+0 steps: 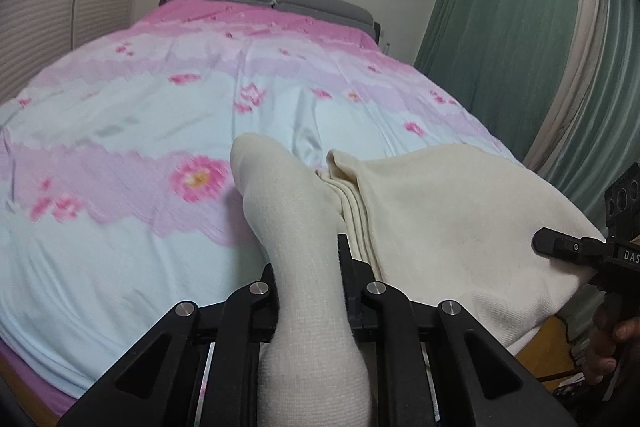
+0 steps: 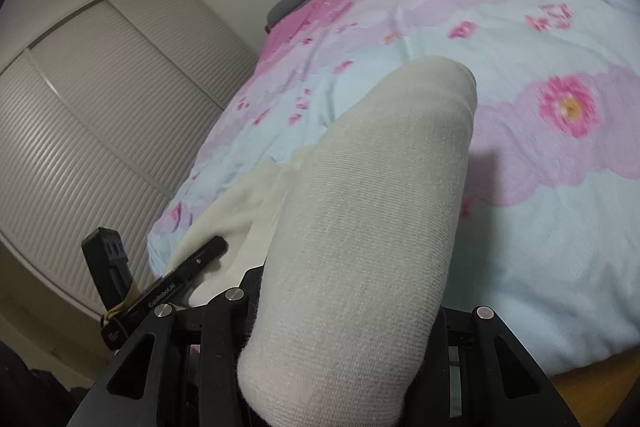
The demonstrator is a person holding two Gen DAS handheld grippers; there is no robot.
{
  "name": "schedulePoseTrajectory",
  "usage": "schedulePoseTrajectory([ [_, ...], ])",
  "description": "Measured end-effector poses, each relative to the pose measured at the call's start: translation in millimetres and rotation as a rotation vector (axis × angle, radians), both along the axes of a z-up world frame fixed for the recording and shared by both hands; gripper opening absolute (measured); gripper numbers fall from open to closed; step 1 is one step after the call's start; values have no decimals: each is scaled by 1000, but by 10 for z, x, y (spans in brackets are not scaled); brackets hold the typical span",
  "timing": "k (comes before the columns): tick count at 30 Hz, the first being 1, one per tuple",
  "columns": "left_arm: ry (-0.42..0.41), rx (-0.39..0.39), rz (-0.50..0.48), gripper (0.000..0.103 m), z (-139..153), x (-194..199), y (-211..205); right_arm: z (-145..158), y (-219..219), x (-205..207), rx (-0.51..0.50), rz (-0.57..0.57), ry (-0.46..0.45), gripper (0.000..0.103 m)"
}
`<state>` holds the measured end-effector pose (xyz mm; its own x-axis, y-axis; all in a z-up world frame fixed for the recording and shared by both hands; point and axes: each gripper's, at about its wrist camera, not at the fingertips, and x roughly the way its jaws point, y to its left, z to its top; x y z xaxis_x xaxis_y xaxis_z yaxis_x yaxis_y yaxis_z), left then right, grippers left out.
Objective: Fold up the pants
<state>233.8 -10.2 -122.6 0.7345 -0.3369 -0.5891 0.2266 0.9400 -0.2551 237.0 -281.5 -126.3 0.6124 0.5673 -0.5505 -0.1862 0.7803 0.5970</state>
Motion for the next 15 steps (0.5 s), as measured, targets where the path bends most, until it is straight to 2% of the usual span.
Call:
schedulePoseTrajectory([
  [7, -65, 10, 59, 16, 359, 74, 651, 382, 481, 167, -27, 77, -77, 39],
  [11, -74, 0, 119, 16, 566, 303, 1306, 577, 980, 488, -34, 134, -118, 39],
  [14, -90, 8, 162, 16, 725, 507, 1830, 739, 1585, 857, -29, 189, -154, 39],
  [15, -97, 12, 180, 16, 795, 605, 2053, 739, 1585, 857, -29, 189, -154, 39],
])
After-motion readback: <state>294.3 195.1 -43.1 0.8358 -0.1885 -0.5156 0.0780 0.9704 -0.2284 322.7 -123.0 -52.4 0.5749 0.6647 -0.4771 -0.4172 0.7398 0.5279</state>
